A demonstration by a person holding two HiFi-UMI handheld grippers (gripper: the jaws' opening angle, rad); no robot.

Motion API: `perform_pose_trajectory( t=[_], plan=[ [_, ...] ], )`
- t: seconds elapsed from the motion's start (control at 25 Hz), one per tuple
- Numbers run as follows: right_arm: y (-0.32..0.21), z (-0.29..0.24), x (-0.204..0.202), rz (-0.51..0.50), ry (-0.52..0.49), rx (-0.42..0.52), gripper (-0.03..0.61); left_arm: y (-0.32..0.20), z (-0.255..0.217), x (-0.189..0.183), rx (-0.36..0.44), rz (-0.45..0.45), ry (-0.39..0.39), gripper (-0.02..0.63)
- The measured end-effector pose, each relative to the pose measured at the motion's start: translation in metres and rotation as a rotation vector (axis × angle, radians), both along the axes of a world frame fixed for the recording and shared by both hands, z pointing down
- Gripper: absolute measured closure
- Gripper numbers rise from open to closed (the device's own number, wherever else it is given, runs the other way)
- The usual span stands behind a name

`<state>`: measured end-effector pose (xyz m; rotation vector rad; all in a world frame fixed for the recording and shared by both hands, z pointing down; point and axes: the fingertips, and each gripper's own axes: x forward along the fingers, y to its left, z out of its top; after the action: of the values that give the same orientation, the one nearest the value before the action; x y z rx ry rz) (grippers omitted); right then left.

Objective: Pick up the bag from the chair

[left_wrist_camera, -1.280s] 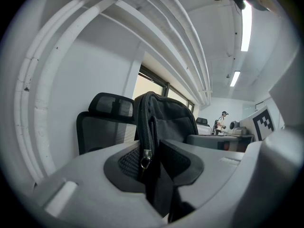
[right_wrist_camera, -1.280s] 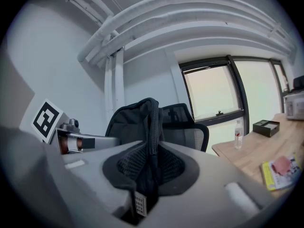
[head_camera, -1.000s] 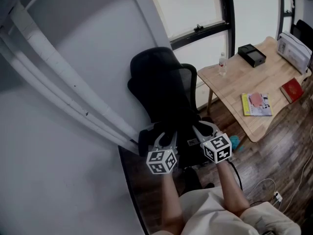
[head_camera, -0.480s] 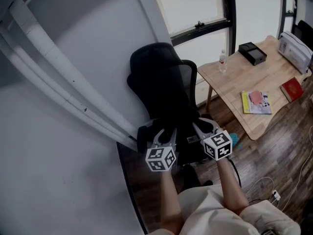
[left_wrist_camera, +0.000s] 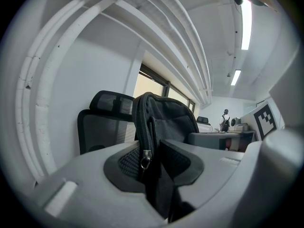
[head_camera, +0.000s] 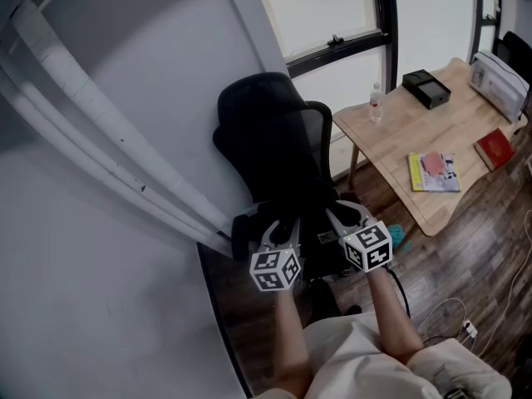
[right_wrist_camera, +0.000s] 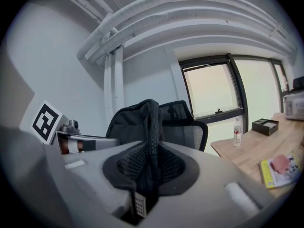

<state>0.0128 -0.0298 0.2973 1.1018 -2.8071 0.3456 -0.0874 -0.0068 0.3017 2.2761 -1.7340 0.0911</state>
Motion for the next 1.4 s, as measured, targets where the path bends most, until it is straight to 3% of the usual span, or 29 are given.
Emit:
perform_pose_trajectory(
  t=[0.56, 1.4],
  plan=[
    [0.003, 0.004, -0.009, -0.004, 0.001, 0.007, 0.506, 0.004, 0.003, -0.01, 0.009, -0.069, -0.025, 0.509],
    [-0.003, 0.006, -0.001, 0.003, 0.013, 0.004, 0.505, -0.004, 0.003, 0.0, 0.001, -0.023, -0.054, 0.509]
  ],
)
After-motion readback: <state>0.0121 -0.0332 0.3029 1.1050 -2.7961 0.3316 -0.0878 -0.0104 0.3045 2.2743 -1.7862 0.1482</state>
